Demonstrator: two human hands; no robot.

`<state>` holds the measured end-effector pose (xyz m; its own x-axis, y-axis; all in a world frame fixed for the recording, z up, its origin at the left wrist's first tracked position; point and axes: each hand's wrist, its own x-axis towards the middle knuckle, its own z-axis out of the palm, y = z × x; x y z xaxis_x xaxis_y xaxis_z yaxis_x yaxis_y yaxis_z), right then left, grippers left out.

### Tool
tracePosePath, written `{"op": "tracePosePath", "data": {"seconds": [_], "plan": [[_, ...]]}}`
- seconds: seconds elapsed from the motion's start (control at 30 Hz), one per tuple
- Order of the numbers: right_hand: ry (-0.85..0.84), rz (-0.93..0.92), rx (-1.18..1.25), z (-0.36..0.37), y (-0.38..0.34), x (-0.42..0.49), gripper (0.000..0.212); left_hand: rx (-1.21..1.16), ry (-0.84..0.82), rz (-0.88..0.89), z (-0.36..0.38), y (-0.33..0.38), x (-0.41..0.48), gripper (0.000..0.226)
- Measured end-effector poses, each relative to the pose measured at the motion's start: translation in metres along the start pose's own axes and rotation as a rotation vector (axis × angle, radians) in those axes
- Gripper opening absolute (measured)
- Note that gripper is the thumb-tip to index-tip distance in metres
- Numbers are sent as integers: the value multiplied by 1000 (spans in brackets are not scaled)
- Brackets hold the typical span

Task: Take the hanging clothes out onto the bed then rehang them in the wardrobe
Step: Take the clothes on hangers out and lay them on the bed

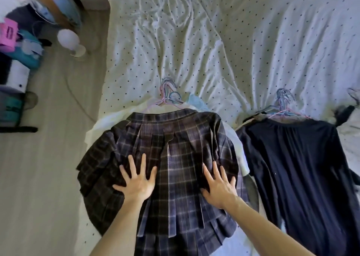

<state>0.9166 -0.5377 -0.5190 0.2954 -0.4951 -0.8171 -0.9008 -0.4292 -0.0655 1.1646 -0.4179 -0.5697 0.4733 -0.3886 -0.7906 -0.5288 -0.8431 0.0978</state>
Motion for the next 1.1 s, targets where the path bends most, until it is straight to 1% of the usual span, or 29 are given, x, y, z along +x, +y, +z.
{"op": "tracePosePath", "data": {"seconds": [0.1, 0.2, 0.27, 0.33, 0.47, 0.57, 0.67, 0.73, 0.8, 0.93, 1.1], "plan": [[-78, 6, -57, -17, 4, -12, 81, 27, -113, -39, -1, -8, -21, 69], [-159, -11, -28, -35, 9, -30, 66, 61, -158, -40, -5, -12, -52, 71], [-192, -37, 6, -44, 14, -55, 54, 72, -209, -80, -11, -5, -80, 71], [-157, -79, 45, -48, 24, -85, 47, 98, -264, -76, -16, 8, -112, 72], [-80, -143, 40, -50, 61, -156, 42, 145, -308, 64, -11, 43, -169, 66], [118, -136, 151, -43, 111, -217, 37, 182, -238, 193, 1, 84, -213, 54], [385, -118, 336, -31, 175, -281, 38, 176, -170, 356, 14, 140, -266, 43], [562, -125, 374, -15, 218, -318, 39, 213, -128, 483, 24, 182, -301, 41], [717, -90, 430, 8, 262, -357, 38, 283, -101, 605, 45, 228, -340, 44], [868, 24, 534, 49, 332, -412, 37, 332, -51, 781, 90, 301, -397, 47], [976, 180, 589, 98, 408, -467, 37, 395, -26, 966, 154, 383, -462, 45]]}}
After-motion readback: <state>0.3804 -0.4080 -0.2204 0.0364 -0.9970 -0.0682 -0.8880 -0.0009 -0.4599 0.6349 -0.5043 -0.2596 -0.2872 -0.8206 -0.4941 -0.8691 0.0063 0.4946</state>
